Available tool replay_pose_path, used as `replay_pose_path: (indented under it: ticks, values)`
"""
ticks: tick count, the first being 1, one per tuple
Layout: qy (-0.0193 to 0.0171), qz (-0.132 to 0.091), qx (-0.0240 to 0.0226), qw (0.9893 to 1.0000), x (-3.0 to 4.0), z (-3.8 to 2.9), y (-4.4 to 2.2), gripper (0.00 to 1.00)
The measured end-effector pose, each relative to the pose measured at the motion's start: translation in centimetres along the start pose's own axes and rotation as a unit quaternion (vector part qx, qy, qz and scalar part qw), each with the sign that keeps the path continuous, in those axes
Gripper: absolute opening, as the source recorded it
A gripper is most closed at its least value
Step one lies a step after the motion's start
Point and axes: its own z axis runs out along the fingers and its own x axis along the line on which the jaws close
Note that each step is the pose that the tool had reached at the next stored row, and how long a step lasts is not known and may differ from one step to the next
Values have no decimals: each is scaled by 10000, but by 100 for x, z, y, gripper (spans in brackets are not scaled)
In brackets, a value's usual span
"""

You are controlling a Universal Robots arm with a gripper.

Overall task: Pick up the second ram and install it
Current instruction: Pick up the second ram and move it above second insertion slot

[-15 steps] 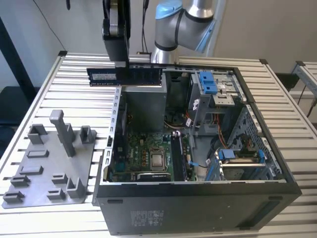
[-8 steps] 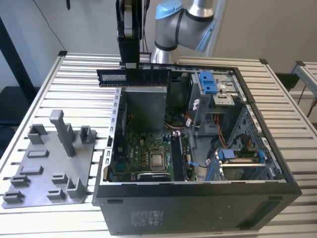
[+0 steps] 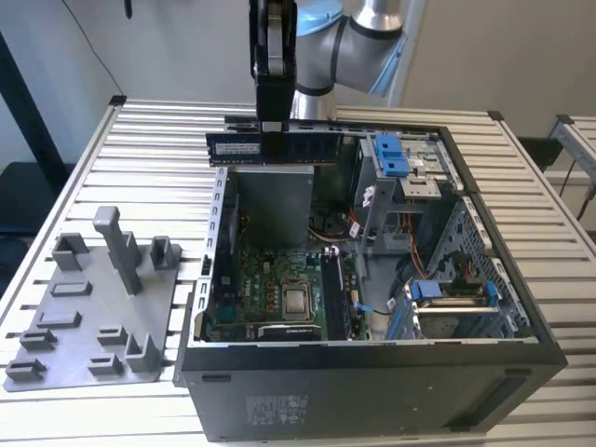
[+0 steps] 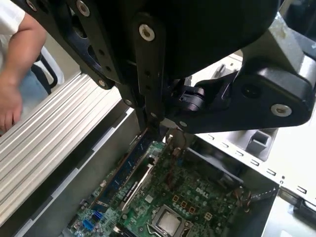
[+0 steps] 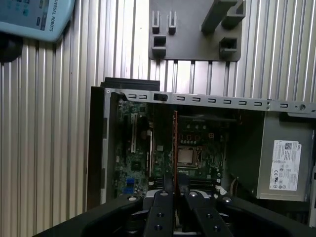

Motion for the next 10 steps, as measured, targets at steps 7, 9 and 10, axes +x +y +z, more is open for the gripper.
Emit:
replay_pose_path:
  ticks: [7, 9, 10]
  values:
    - [0, 0, 0, 10000, 8, 19, -218, 14]
    - [0, 0, 0, 10000, 11, 25, -288, 14]
    - [0, 0, 0, 10000, 12, 28, -318, 14]
